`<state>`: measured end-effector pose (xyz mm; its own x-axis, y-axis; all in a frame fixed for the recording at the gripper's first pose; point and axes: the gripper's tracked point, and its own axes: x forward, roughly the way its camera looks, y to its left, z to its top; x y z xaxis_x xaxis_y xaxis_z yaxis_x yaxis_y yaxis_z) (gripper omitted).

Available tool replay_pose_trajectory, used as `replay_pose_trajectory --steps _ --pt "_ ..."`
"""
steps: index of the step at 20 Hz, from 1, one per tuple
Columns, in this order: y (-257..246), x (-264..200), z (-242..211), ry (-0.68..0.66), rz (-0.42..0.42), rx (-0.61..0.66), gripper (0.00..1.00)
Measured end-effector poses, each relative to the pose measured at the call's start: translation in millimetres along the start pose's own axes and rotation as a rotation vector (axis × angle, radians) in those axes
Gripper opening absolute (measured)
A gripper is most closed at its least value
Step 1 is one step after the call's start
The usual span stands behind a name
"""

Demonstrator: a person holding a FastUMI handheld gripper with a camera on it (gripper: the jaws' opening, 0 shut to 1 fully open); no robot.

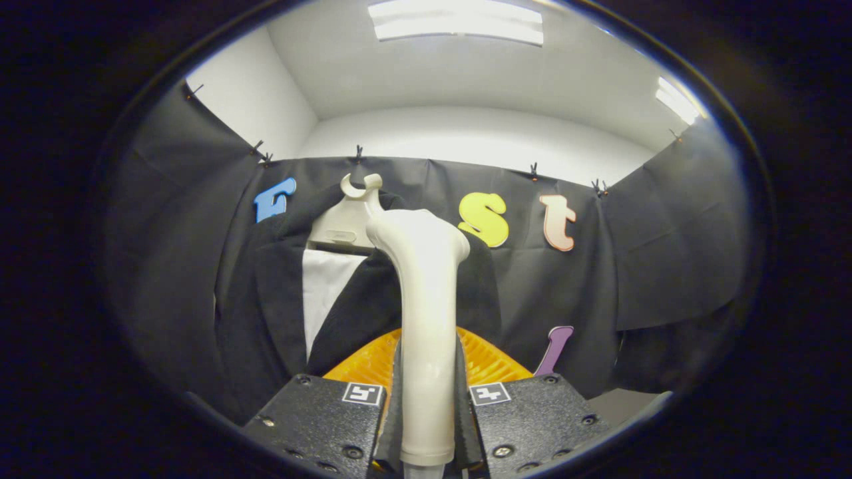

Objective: Iron the clothes twice with a garment steamer, once on the left side and once on the right side.

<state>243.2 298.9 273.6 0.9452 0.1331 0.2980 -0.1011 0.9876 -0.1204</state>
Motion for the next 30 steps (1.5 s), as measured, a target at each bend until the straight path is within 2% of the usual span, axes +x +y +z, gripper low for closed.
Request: replay_pose_trajectory --steps 6,18,30 --pt "0.7 -33.7 -38.3 0.038 -0.026 0.014 0.34" --pt "13.1 -104.1 -157.7 0.285 0.027 -0.039 0.34" --pt "18.7 -162.8 -250.1 0.467 0.074 -0.101 0.34"
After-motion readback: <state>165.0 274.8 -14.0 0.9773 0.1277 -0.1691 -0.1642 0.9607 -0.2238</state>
